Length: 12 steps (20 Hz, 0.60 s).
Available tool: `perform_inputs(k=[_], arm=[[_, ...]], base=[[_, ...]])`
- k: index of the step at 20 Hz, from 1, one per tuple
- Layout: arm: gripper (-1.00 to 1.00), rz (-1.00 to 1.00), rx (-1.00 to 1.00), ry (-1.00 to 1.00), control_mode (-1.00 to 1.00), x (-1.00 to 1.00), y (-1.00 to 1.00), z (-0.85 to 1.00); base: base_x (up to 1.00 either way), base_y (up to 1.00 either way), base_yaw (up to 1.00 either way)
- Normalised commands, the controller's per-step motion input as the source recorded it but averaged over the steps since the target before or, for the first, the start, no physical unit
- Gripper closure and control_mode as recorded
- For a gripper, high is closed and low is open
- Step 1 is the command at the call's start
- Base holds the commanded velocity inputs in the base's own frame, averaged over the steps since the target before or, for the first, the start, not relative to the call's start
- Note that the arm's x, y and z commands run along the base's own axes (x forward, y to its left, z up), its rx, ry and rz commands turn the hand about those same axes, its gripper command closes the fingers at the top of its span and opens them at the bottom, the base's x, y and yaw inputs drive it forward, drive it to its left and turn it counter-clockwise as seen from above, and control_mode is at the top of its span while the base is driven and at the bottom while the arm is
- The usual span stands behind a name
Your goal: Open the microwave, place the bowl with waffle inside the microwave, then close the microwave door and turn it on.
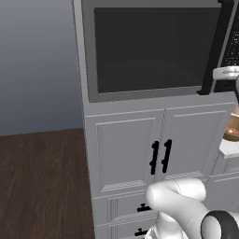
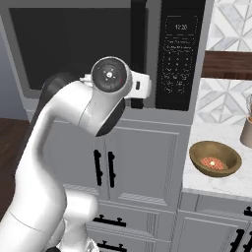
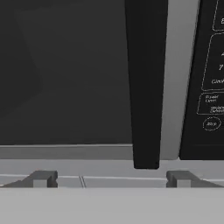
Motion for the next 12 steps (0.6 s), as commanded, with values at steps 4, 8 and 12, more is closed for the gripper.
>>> perform_inputs(k=[4,8,12], arm=[[-1.00,0.00,0.03,0.00,-1.00,0.54,-0.17,0.25],[-1.00,0.00,0.03,0.00,-1.00,0.43,0.00,0.00],[-1.00,0.00,0.03,0.00,-1.00,0.42,0.00,0.00]], base=[[0.00,0.00,0.00],[0.00,0.00,0.00],[0.00,0.00,0.00]])
